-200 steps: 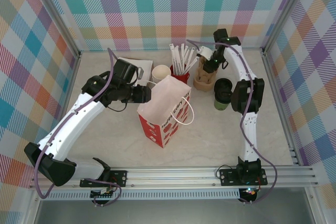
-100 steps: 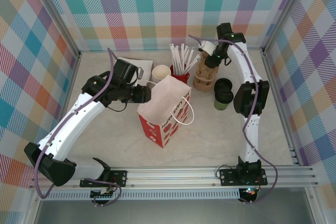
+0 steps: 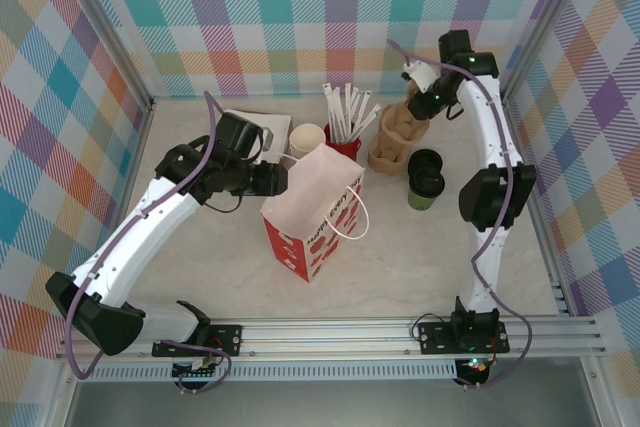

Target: Pack the takeout coffee

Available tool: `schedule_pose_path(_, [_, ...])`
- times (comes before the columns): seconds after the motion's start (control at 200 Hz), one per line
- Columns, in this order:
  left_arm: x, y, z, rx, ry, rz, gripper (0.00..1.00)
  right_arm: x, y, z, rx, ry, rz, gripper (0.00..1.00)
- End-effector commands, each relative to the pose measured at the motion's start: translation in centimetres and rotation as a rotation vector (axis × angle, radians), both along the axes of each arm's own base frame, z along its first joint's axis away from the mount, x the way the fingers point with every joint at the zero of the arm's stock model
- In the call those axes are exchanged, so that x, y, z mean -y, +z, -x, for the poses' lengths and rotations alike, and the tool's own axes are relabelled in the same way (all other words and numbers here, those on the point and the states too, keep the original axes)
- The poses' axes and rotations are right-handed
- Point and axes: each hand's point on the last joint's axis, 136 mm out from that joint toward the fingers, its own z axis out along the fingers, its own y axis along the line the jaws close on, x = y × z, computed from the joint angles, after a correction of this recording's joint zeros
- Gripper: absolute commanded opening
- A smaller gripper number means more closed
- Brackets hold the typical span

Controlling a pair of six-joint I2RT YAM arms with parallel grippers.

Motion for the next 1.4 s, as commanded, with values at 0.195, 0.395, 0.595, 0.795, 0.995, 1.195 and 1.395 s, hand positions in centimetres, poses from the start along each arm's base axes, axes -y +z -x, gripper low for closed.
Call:
schedule_pose_path(0.195, [0.0, 1.1, 0.4, 0.036, 0.014, 0.063, 0.47, -4.2, 9.7, 7.6, 0.035, -0.067, -0.403, 0.28])
schedule_pose_path(0.395, [0.4, 1.3, 0.2, 0.043, 0.007, 0.081, 0.46, -7.6, 13.1, 14.7, -0.047, -0.022, -0.681, 0.28])
schedule_pose_path(0.595, [0.3, 1.3, 0.2, 0.048, 0.005, 0.077, 0.43, -11.0, 14.7, 21.1, -0.19, 0.041, -0.88, 0.28])
schedule_pose_path(0.795, [0.2, 0.8, 0.2, 0.039, 0.005, 0.068, 0.44, -14.2, 16.6, 24.5, -0.294, 0.123, -0.986, 0.28])
schedule_pose_path(0.995, [0.5, 0.3, 0.4, 0.029, 0.006, 0.09, 0.39, -17.9, 17.3, 26.0, -0.4, 0.201, -1.05, 0.28])
schedule_pose_path(1.195, [0.7, 0.1, 0.5, 0.03, -0.002, 0.106, 0.33, -20.6, 16.4, 26.0, -0.482, 0.225, -1.061, 0.28])
schedule_pose_path(1.395, [1.1, 0.2, 0.4, 0.031, -0.01, 0.124, 0.29, -22.5, 13.8, 25.4, -0.561, 0.211, -1.045, 0.28])
